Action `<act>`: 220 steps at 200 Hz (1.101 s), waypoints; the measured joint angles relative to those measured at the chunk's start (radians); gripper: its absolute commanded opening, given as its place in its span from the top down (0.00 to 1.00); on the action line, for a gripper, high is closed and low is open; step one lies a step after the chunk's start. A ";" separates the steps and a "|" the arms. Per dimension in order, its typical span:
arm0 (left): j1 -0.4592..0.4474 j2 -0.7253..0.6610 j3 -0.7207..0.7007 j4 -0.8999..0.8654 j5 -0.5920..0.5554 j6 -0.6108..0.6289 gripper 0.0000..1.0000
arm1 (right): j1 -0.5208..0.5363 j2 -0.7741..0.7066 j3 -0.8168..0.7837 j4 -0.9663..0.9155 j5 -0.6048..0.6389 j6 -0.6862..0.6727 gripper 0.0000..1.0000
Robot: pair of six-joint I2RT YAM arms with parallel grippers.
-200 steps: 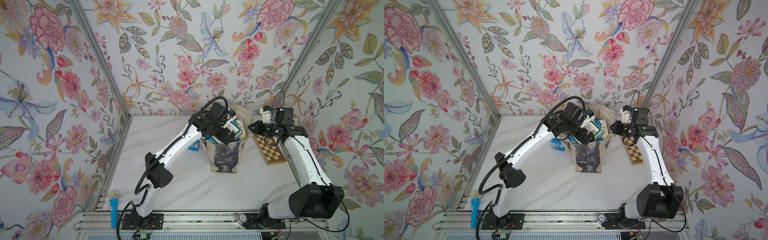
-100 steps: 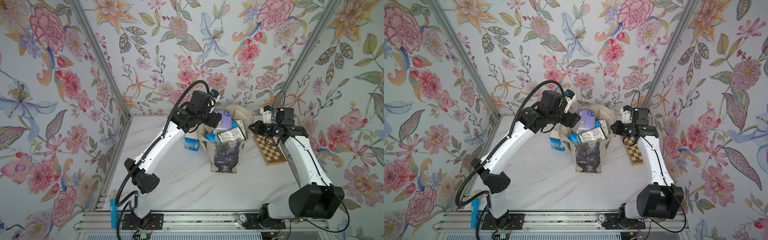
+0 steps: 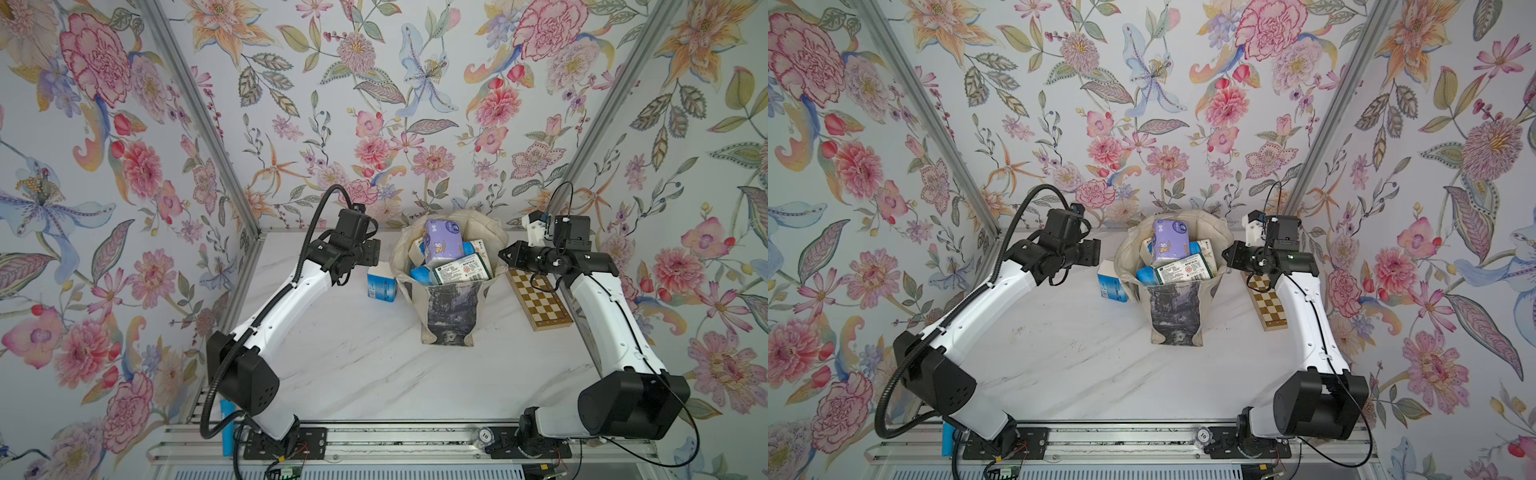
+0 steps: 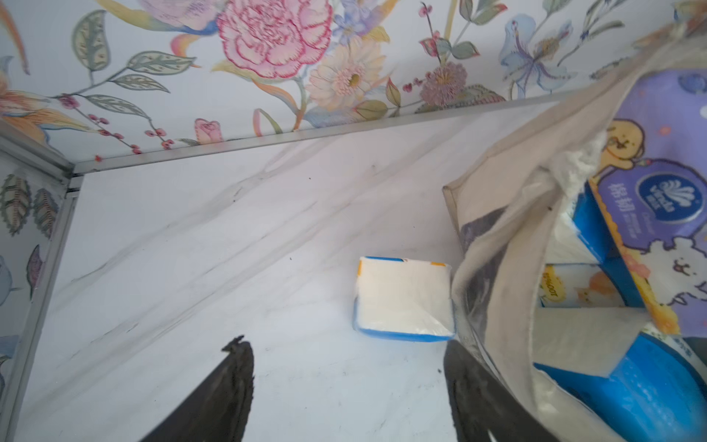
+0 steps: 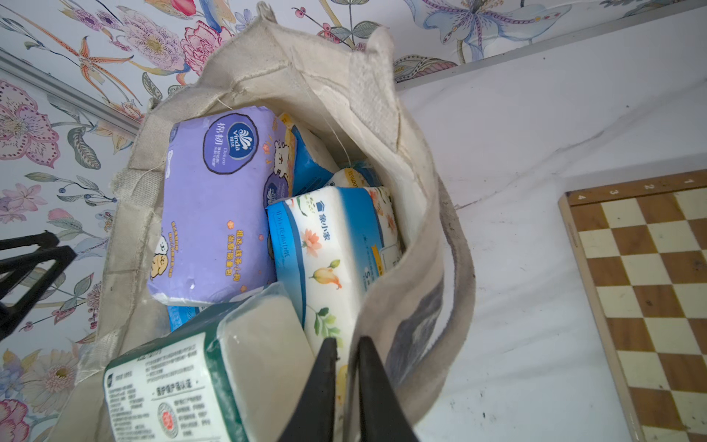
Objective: Put tissues into the canvas bag
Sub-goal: Pick up the pack of facial tissues from the center of the board.
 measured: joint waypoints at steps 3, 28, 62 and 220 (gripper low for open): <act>0.010 -0.011 -0.011 0.010 0.004 0.000 0.21 | 0.000 0.000 0.000 0.000 0.000 0.000 0.85; 0.101 -0.042 -0.058 0.096 0.113 0.001 0.20 | 0.000 0.000 0.000 0.000 0.000 0.000 0.85; 0.149 0.085 -0.047 0.138 0.238 0.014 0.20 | 0.000 0.000 0.000 0.000 0.000 0.000 0.86; 0.141 0.562 0.269 0.048 0.317 0.075 0.19 | 0.000 0.000 0.000 0.000 0.000 0.000 0.86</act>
